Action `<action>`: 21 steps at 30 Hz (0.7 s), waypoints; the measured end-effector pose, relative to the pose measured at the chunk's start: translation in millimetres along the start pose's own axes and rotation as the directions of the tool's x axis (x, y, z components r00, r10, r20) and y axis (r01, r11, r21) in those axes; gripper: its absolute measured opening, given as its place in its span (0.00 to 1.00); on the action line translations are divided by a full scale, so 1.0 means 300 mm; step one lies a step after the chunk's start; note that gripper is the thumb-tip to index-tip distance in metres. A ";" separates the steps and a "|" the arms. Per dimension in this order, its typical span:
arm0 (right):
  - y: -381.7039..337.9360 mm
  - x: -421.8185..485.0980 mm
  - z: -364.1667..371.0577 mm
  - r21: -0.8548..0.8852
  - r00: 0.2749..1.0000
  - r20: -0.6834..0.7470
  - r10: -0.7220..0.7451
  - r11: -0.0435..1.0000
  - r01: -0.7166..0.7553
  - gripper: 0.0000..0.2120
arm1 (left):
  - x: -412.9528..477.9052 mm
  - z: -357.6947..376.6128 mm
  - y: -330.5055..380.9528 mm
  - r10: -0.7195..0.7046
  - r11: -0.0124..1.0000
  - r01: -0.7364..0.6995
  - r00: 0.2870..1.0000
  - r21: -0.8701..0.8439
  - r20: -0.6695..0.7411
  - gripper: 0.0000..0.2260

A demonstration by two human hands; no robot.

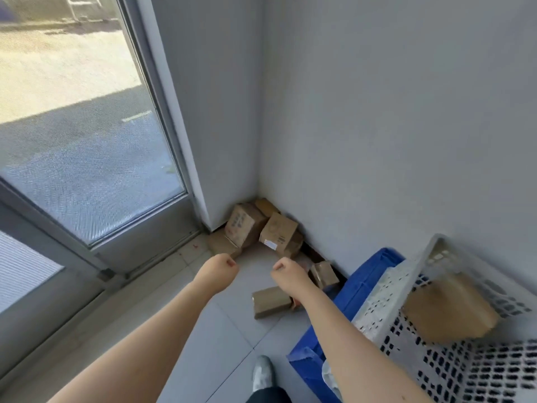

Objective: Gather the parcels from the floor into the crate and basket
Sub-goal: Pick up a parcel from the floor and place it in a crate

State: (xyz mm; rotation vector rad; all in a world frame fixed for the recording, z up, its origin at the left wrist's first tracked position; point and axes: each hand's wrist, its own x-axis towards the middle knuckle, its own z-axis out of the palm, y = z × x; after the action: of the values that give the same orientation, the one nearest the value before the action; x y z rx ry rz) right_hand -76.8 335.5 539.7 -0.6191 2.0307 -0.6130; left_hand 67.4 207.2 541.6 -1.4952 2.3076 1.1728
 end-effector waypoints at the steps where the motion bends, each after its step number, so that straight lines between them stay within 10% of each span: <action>1: -0.014 0.056 0.008 -0.010 1.000 0.016 0.010 1.000 -0.010 0.11 | 0.045 -0.008 -0.018 -0.017 1.000 0.017 1.000 0.003 0.008 0.12; 13: -0.155 0.809 0.021 -0.172 0.993 0.053 0.107 0.980 -0.096 0.11 | 0.814 -0.017 -0.039 -0.087 0.994 0.094 0.989 -0.058 0.117 0.07; 21: 0.033 1.496 0.366 -0.198 0.994 0.059 0.097 0.977 -0.084 0.09 | 1.501 0.232 -0.464 -0.164 0.986 0.161 0.974 0.032 0.154 0.10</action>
State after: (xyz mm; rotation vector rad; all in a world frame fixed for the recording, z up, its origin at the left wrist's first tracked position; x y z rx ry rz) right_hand -195.7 38.6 206.0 -0.6492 2.0568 -0.3363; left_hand -57.6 -92.0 192.4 -1.4957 2.0472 1.1749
